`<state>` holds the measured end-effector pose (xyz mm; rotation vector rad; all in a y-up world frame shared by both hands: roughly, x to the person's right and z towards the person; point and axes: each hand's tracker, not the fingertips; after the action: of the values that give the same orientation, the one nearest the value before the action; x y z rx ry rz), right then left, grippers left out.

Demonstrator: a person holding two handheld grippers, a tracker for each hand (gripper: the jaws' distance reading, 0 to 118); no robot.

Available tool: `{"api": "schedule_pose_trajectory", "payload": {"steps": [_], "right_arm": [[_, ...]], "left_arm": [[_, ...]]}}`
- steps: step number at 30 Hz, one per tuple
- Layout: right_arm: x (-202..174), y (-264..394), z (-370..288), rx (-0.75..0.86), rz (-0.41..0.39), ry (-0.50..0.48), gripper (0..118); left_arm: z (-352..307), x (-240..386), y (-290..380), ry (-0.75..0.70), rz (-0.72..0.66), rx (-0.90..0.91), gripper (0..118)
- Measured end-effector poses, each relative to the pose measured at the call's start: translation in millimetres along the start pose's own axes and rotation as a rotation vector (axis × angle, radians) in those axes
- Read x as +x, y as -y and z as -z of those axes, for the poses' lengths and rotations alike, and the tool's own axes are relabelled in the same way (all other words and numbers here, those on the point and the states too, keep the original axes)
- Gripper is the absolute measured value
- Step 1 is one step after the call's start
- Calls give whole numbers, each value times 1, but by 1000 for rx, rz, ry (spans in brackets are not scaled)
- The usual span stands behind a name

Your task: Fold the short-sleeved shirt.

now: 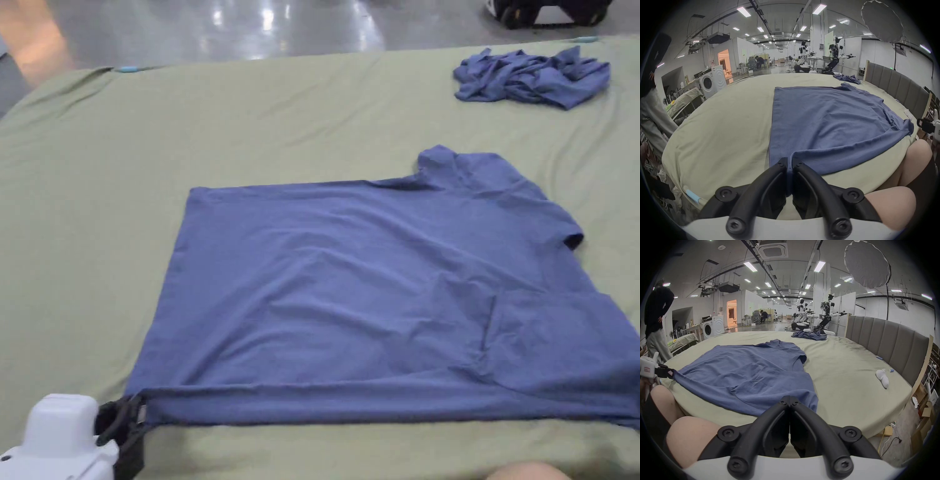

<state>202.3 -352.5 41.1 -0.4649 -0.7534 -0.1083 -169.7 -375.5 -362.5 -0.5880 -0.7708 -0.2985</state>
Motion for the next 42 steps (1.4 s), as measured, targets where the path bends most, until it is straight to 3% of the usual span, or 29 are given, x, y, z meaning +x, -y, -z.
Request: {"api": "schedule_pose_trajectory", "payload": {"steps": [2,3,5,9,11,12,13,14,15,17,22,26,30,33,35,42], "right_arm": [[7,0,9,-39,0,16,103],[10,0,15,-86,-3,25,118],[21,11,30,-126,9,59,118],[29,9,52,-182,17,37,118],[30,9,58,-190,26,19,107],[31,7,61,-192,31,-3,86],[32,7,65,-206,26,-10,36],[30,9,70,-247,19,7,8],[29,10,72,-262,5,40,8],[30,5,68,-251,39,-23,8],[36,-28,46,-202,27,-9,8],[47,-75,58,-204,32,-62,8],[54,-119,105,-226,-11,-76,8],[58,-138,161,-375,-31,-123,8],[55,-139,195,-400,-77,-94,8],[44,-112,275,-580,-120,-94,8]], "left_arm": [[-4,-4,-4,3,-20,14,4],[-5,-6,-4,7,-37,16,4],[-5,-8,-7,13,-54,16,4],[-9,14,-16,6,-21,9,4],[-10,17,-21,2,-6,4,4],[-11,20,-22,3,1,4,4],[-12,24,-23,2,8,5,4],[-12,27,-25,0,16,3,4],[-13,22,-25,-1,20,2,4],[-16,23,-30,-2,13,-3,4],[-27,12,-58,22,-55,-9,4],[-13,-3,-99,65,-88,-21,4],[29,-20,-145,98,-104,-54,4],[74,-29,-164,79,-80,-108,4],[106,-31,-169,93,-65,-124,4],[199,-36,-153,81,-63,-353,5]]}}
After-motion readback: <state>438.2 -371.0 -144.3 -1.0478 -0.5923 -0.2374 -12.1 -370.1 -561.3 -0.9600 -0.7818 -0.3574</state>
